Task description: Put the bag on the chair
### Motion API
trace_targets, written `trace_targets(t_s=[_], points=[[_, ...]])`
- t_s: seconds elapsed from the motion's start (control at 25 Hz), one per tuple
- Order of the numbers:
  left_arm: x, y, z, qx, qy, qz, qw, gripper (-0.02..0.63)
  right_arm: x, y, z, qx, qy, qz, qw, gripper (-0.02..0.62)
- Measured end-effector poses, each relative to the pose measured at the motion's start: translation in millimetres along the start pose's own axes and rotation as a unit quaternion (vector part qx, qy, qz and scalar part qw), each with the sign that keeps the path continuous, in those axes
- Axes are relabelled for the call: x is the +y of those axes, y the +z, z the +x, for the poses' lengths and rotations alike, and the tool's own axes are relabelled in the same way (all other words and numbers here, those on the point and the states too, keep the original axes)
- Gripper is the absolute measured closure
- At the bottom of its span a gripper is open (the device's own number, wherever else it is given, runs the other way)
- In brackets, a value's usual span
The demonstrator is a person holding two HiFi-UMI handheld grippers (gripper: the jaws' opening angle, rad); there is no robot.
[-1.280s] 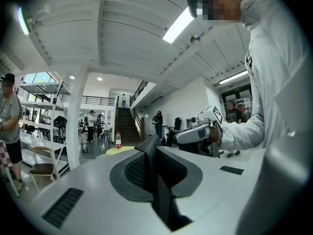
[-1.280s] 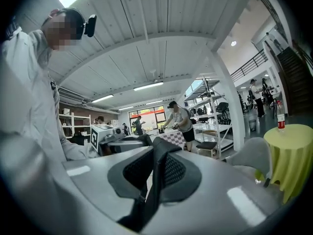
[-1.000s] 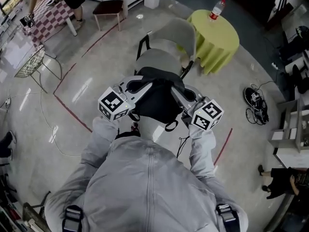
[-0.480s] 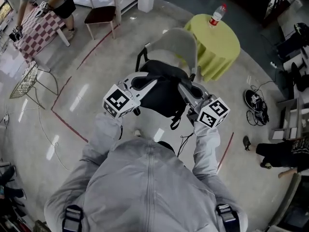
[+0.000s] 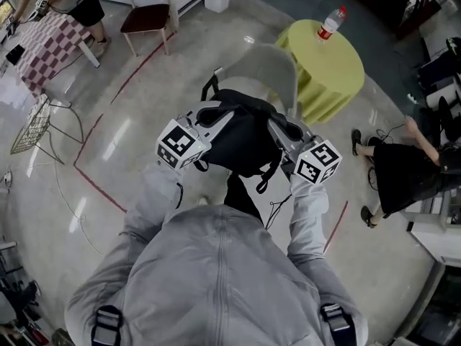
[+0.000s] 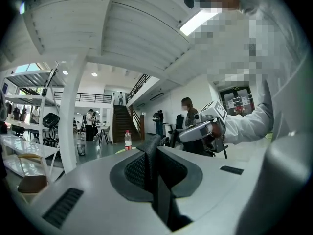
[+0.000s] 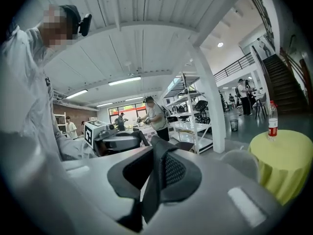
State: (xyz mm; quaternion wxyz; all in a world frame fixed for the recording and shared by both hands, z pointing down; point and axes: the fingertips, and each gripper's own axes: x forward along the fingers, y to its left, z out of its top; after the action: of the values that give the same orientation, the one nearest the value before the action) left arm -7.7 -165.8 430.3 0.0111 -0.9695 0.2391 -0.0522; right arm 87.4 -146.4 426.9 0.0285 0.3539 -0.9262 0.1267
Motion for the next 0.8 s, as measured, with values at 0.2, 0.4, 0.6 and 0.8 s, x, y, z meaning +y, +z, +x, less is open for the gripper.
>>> trace_targets(t_s=[0.2, 0.4, 0.6, 0.8], points=[[23, -10, 30, 0.016, -0.005, 0.004, 0.9998, 0.58, -40, -3, 19, 0.002, 0.026, 0.026, 0.999, 0.557], [49, -23, 67, 0.043, -0.005, -0.013, 0.999, 0.58, -87, -5, 37, 0.014, 0.048, 0.059, 0.997, 0.557], [82, -50, 104, 0.079, 0.014, -0.055, 0.9953, 0.578, -132, -20, 65, 0.034, 0.062, 0.087, 0.994, 0.554], [109, -81, 142, 0.115, 0.02, -0.086, 0.9894, 0.578, -179, -41, 92, 0.065, 0.069, 0.103, 0.99, 0.554]])
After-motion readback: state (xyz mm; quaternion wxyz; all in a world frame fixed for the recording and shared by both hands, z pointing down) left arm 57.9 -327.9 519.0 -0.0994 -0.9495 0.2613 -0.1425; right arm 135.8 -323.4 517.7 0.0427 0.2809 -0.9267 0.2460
